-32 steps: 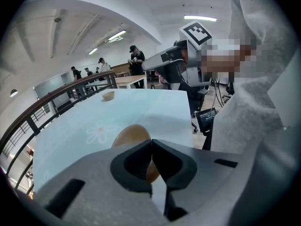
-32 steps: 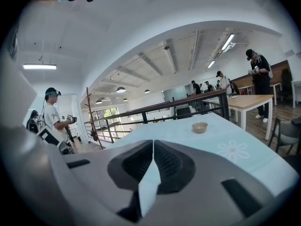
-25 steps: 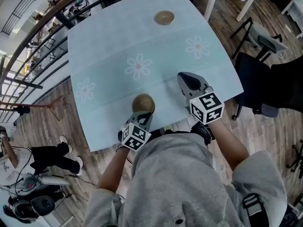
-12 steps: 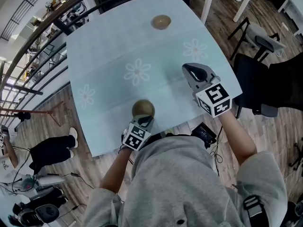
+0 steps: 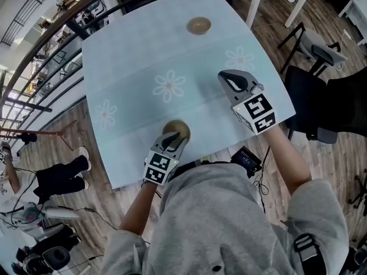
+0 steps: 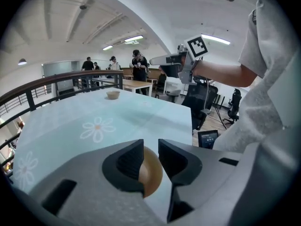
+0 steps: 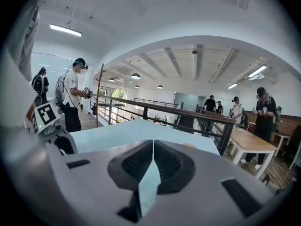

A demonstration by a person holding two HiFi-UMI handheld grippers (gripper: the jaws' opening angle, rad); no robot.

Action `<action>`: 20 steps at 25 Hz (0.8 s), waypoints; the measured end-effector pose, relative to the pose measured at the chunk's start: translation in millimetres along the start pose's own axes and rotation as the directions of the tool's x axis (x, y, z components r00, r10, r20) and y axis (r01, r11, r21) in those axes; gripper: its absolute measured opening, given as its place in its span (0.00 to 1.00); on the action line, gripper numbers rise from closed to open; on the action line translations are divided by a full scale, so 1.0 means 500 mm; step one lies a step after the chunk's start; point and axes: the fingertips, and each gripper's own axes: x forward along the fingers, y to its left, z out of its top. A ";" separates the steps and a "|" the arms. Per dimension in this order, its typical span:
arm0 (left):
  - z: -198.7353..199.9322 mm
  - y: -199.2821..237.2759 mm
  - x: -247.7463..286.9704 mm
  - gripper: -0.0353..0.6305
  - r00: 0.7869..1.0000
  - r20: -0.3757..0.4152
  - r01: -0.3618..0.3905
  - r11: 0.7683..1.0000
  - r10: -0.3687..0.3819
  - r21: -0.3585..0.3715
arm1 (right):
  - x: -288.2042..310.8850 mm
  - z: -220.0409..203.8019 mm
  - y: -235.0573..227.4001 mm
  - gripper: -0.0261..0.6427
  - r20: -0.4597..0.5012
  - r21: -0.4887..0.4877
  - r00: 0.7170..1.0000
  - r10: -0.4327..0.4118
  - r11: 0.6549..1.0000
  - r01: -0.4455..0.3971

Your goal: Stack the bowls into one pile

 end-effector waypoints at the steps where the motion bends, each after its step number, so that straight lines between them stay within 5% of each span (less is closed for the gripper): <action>1: 0.013 0.013 -0.008 0.20 0.999 0.025 -0.025 1.000 0.025 -0.005 | 0.004 0.000 -0.004 0.08 -0.002 -0.001 1.000 0.000 1.000 0.000; 6: 0.064 0.123 -0.069 0.20 0.967 0.146 -0.197 0.976 0.209 -0.093 | 0.034 0.003 -0.016 0.08 -0.005 0.023 1.000 0.002 1.000 -0.002; 12: 0.055 0.279 -0.117 0.19 0.890 0.173 -0.381 0.897 0.422 -0.224 | 0.077 -0.016 -0.068 0.08 -0.024 0.077 0.998 -0.057 0.995 0.059; 16: 0.024 0.361 -0.112 0.13 0.860 0.134 -0.444 0.852 0.492 -0.278 | 0.117 -0.029 -0.114 0.08 -0.044 0.108 0.993 -0.111 0.987 0.115; 20: 0.006 0.417 -0.085 0.09 0.853 0.109 -0.460 0.833 0.511 -0.306 | 0.168 -0.043 -0.152 0.08 -0.072 0.118 0.990 -0.121 0.985 0.129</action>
